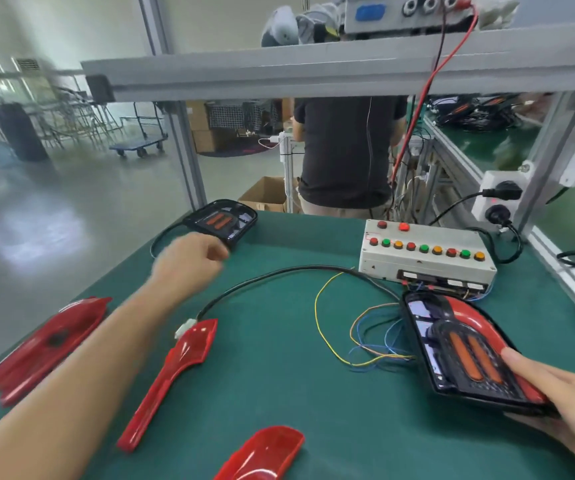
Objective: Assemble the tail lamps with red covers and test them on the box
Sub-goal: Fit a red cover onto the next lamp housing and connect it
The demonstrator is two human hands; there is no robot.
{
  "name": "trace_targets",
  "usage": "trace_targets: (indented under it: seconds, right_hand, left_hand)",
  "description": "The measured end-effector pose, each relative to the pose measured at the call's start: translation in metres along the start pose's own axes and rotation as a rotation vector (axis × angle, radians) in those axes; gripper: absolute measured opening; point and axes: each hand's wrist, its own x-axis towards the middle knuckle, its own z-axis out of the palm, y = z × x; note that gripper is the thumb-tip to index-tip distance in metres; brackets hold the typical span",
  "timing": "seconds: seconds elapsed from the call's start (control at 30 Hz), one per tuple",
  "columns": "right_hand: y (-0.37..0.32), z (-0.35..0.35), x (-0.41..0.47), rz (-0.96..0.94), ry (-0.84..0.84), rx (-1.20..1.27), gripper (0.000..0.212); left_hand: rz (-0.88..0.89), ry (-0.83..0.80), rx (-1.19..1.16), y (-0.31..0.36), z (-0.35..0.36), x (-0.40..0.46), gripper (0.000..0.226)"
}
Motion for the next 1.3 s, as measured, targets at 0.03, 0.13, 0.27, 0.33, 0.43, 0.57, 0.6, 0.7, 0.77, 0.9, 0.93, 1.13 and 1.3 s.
trace_targets:
  seconds: [0.03,0.13,0.27,0.33,0.43,0.57,0.6,0.7,0.77,0.9,0.93,1.13,1.3]
  right_hand:
    - [0.000,-0.001,0.000,0.003,-0.007,-0.001,0.026]
    - [0.000,-0.001,0.000,0.017,-0.017,0.001,0.027]
    - [-0.002,-0.001,0.001,0.026,-0.022,-0.001,0.024]
    - [-0.002,-0.001,0.001,0.030,-0.020,-0.010,0.026]
    - [-0.002,0.000,0.001,0.040,-0.017,-0.007,0.029]
    - [-0.002,-0.001,0.001,0.035,0.002,-0.015,0.031]
    - [-0.002,-0.001,0.001,0.038,0.008,-0.020,0.032]
    - [-0.002,0.000,0.002,0.047,0.010,-0.037,0.034]
    - [-0.002,0.000,0.002,0.036,0.010,-0.042,0.032]
    - [-0.001,0.000,0.002,0.011,-0.002,-0.069,0.029]
    - [-0.002,0.001,0.002,0.010,-0.001,-0.080,0.030]
    - [-0.006,0.010,0.001,-0.055,0.103,-0.144,0.020]
    - [-0.012,0.016,-0.003,-0.201,0.229,-0.498,0.026]
  left_hand:
    - [-0.057,0.020,0.085,-0.015,-0.009,0.004,0.029]
    - [-0.282,-0.036,0.439,-0.062,-0.024,0.007,0.035]
    - [-0.510,-0.206,0.618,-0.107,-0.027,-0.005,0.025]
    - [-0.548,-0.259,0.582,-0.121,-0.027,-0.009,0.027]
    - [-0.518,-0.297,0.552,-0.132,-0.026,-0.013,0.021]
    - [-0.464,-0.193,0.602,-0.128,-0.022,-0.017,0.012]
    - [-0.444,-0.164,0.617,-0.125,-0.021,-0.017,0.012]
    - [-0.395,-0.127,0.654,-0.117,-0.015,-0.015,0.010]
    - [-0.370,-0.106,0.649,-0.109,-0.012,-0.015,0.012]
    - [-0.244,0.098,0.488,-0.083,-0.012,-0.012,0.015]
    - [-0.191,0.162,0.394,-0.070,-0.013,-0.011,0.017]
    - [-0.055,-0.245,-0.811,0.060,0.003,-0.029,0.018]
    - [-0.124,-0.772,-1.118,0.143,0.053,-0.045,0.007]
